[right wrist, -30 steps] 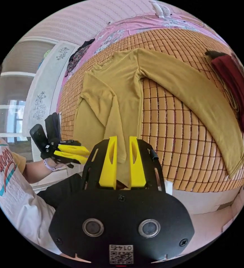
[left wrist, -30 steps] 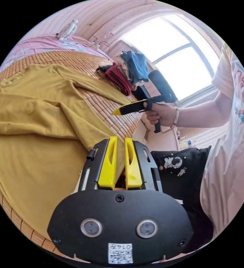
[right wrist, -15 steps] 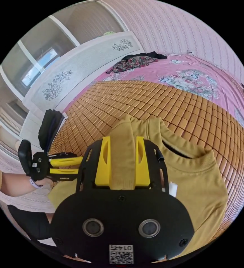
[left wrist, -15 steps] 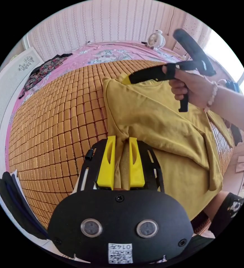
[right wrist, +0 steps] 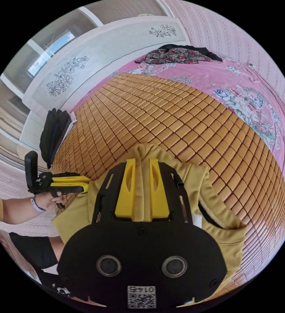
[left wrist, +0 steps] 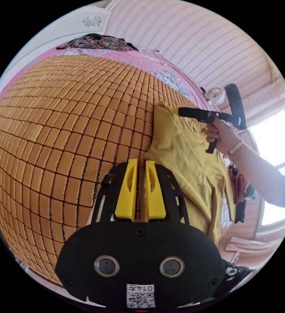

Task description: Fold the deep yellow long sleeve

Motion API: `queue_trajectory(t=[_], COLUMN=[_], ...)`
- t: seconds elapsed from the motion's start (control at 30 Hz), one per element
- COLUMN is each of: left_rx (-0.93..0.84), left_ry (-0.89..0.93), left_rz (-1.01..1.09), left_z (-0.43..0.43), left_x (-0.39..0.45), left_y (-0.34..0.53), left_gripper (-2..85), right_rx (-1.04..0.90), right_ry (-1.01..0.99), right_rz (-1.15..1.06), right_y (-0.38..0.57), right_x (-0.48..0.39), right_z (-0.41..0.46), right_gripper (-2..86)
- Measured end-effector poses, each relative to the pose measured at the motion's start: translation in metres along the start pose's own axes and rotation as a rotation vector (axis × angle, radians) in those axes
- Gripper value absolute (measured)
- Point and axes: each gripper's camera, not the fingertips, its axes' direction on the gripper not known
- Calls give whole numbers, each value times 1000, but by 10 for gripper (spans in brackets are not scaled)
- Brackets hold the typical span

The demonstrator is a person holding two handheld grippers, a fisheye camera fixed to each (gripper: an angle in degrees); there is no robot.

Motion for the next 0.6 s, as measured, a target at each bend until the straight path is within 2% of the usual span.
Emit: queue_trajectory(t=[0.17,0.3,0.37,0.5,0.6], left_rx=[54,-68,-124,-232,-191], left_ry=[-44,71,103,236,231], left_rz=[111,313,399,476,571], left_z=[-43,-42,-31,-10,-16], left_x=[38,104,141,213,254], left_y=[36,88,110,132,140], left_gripper=[55,52,51,51,52], right_rx=[-10,-139,-175,-192,-31], right_ry=[151,63,112,265,213], right_rz=[-80,53,92,217,388], right_y=[128,251,285,331,359], right_x=[-78,-145,-164,-162,-138], right_z=[-73,-89,-88,-94,-137], right_gripper=[84,85,81,23,8])
